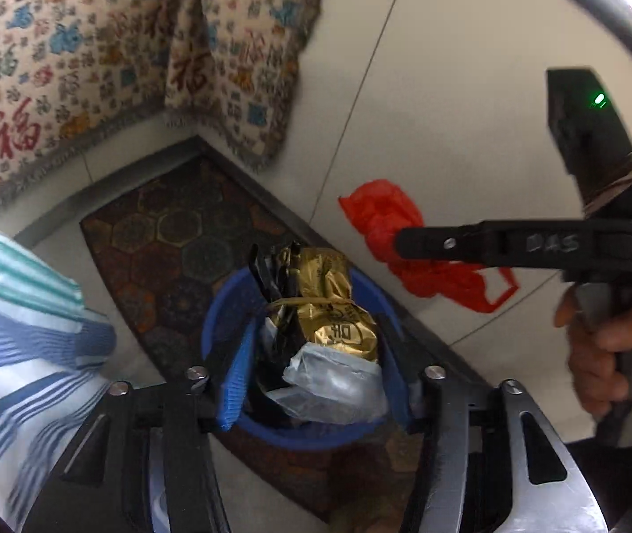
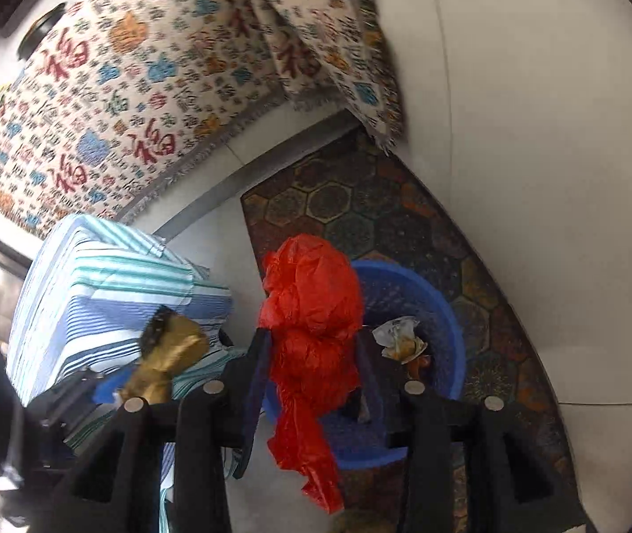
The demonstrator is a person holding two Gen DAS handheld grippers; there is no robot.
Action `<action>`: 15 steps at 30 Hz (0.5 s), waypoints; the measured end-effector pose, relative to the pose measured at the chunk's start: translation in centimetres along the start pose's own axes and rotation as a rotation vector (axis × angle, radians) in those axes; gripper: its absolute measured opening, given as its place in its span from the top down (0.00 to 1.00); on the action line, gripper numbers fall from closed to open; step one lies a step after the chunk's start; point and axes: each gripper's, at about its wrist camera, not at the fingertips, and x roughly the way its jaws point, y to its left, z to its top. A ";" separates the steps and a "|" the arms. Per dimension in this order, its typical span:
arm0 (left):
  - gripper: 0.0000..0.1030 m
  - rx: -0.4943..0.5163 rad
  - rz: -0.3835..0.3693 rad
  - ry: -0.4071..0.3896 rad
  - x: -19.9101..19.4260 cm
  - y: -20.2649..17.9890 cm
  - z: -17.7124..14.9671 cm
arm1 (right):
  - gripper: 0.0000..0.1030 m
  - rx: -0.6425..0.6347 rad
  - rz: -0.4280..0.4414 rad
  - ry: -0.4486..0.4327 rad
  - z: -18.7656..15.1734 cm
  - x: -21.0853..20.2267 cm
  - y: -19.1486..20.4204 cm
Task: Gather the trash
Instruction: 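Open both tools to drop the gold bundle and red bag into the wastebasket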
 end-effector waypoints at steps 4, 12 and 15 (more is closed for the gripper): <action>0.18 -0.014 0.023 0.009 3.3 -0.2 -0.6 | 0.49 0.068 0.041 0.051 0.1 2.9 -2.2; 0.17 -0.092 0.067 -0.022 1.7 0.1 -1.1 | 0.26 0.100 -0.001 0.051 -0.4 2.1 -3.9; 0.04 -0.051 0.117 -0.071 -1.9 -1.5 -0.5 | 0.11 0.071 -0.061 -0.059 -1.1 -2.3 -3.0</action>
